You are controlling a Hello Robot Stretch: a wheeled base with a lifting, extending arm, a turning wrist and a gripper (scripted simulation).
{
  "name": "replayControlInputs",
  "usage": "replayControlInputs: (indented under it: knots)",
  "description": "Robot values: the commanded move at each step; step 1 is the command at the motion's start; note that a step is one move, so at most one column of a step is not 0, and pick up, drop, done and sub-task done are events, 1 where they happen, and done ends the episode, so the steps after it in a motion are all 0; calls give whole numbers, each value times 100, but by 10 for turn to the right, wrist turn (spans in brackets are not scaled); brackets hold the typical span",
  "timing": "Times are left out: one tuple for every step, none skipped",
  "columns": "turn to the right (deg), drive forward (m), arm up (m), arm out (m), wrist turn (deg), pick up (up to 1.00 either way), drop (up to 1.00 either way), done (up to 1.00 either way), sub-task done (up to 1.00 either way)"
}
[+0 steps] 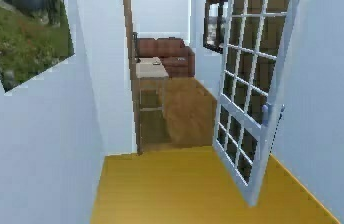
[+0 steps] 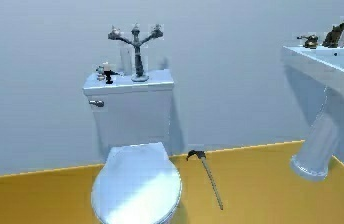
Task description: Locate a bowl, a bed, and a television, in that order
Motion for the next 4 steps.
replayControlInputs:
  knots:
    - [0,100,0,0,0,0,0,0,0]
    - [0,100,0,0,0,0,0,0,0]
    - [60,0,0,0,0,0,0,0,0]
    - [0,40,0,0,0,0,0,0,0]
